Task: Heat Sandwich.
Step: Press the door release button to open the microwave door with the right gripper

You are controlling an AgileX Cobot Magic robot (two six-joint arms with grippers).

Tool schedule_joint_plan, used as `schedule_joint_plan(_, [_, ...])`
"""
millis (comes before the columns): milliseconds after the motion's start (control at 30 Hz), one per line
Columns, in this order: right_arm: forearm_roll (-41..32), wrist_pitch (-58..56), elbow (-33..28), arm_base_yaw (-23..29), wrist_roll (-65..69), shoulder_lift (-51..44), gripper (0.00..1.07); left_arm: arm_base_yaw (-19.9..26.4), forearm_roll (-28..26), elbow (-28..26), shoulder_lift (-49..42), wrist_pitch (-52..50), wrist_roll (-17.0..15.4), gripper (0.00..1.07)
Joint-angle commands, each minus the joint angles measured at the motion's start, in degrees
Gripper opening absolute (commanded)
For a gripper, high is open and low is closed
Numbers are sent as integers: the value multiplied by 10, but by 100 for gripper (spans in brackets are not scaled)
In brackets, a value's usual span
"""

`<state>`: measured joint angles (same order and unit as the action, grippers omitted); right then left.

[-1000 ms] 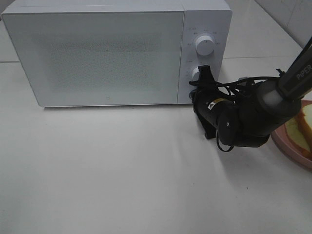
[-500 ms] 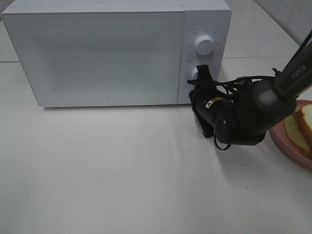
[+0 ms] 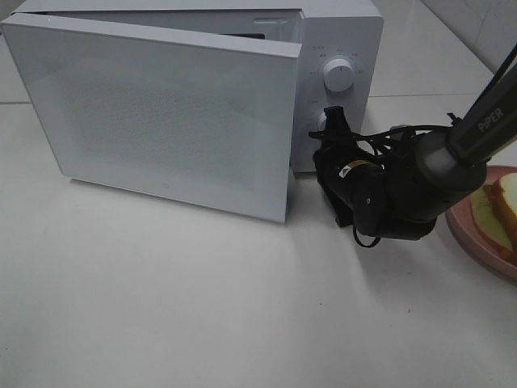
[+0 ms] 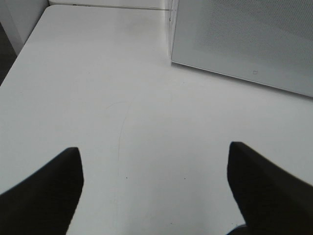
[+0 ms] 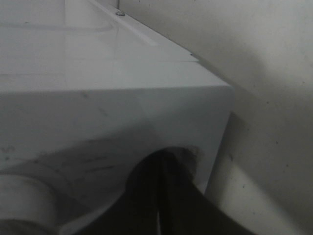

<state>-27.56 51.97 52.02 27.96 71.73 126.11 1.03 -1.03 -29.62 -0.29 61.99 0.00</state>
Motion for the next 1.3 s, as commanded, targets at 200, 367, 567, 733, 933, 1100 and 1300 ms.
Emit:
schedule_joint_plan(200, [27, 86, 44, -13, -6, 7, 0, -3, -1, 1, -10, -7, 0, 76])
schedule_joint_plan(367, [27, 85, 44, -13, -6, 7, 0, -3, -1, 1, -10, -7, 0, 76])
schedule_joint_plan(567, [27, 85, 44, -13, -6, 7, 0, -3, -1, 1, -10, -7, 0, 76])
schedule_joint_plan(733, [27, 85, 44, -13, -7, 7, 0, -3, -1, 1, -10, -7, 0, 76])
schedule_joint_plan(933, [27, 85, 44, -13, -7, 7, 0, -3, -1, 1, -10, -7, 0, 76])
schedule_joint_plan(1100, [26, 85, 44, -13, -7, 7, 0, -3, -1, 1, -10, -7, 0, 76])
schedule_joint_plan(1300, [26, 83, 44, -13, -7, 7, 0, -3, -1, 1, -10, -7, 0, 76])
